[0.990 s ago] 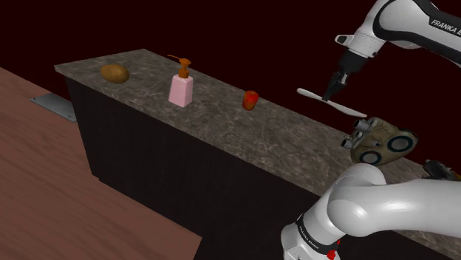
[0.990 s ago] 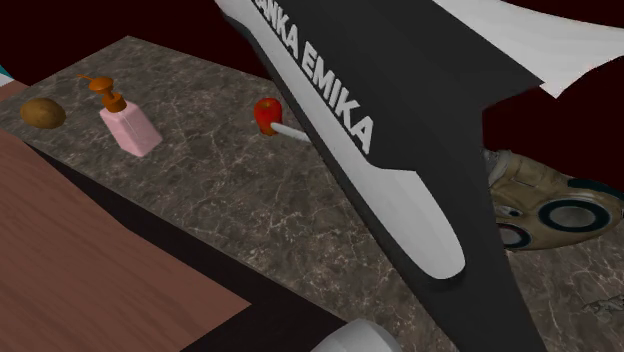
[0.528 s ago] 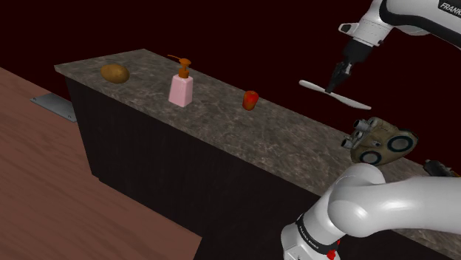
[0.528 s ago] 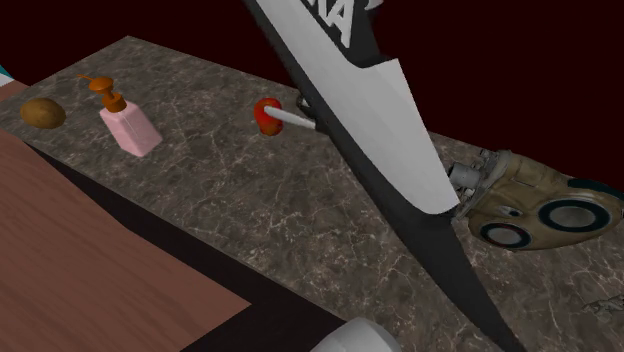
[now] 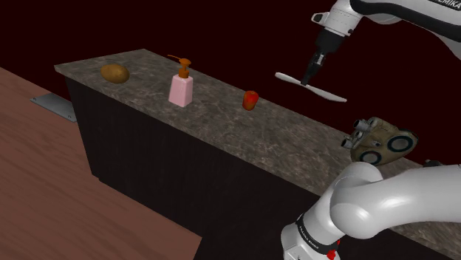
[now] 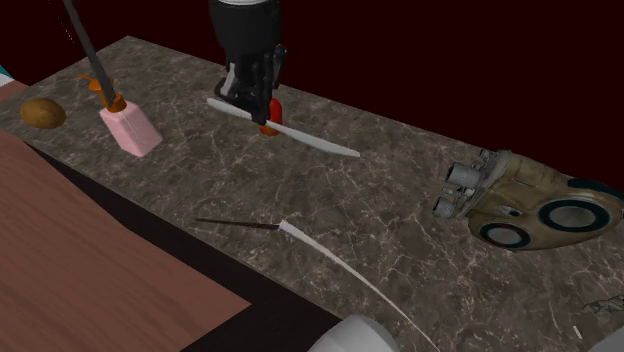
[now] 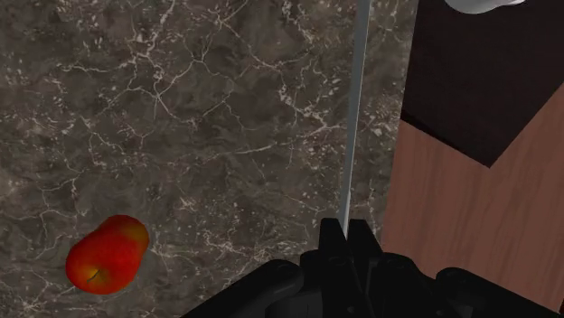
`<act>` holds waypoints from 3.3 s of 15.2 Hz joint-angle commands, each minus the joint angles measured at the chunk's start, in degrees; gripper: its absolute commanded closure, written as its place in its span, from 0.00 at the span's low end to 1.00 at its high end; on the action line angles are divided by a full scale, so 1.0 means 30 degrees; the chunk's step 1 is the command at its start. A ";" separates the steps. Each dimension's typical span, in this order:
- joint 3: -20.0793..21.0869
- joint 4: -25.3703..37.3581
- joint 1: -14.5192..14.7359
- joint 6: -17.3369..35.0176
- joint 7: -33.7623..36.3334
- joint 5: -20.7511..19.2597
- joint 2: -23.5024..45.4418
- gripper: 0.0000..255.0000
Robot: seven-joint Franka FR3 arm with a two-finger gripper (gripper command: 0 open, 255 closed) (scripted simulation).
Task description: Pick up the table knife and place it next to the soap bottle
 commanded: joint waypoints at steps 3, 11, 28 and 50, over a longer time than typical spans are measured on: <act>0.0745 0.1057 0.0701 0.0660 0.1198 0.0886 0.1862 1.00; 0.2001 0.4113 0.1910 0.1503 0.3239 0.2323 0.5957 1.00; 0.3459 1.2953 0.3404 0.1340 0.6027 0.4084 1.4789 1.00; 0.3522 0.6262 0.3517 0.7266 0.6021 0.3972 1.4012 1.00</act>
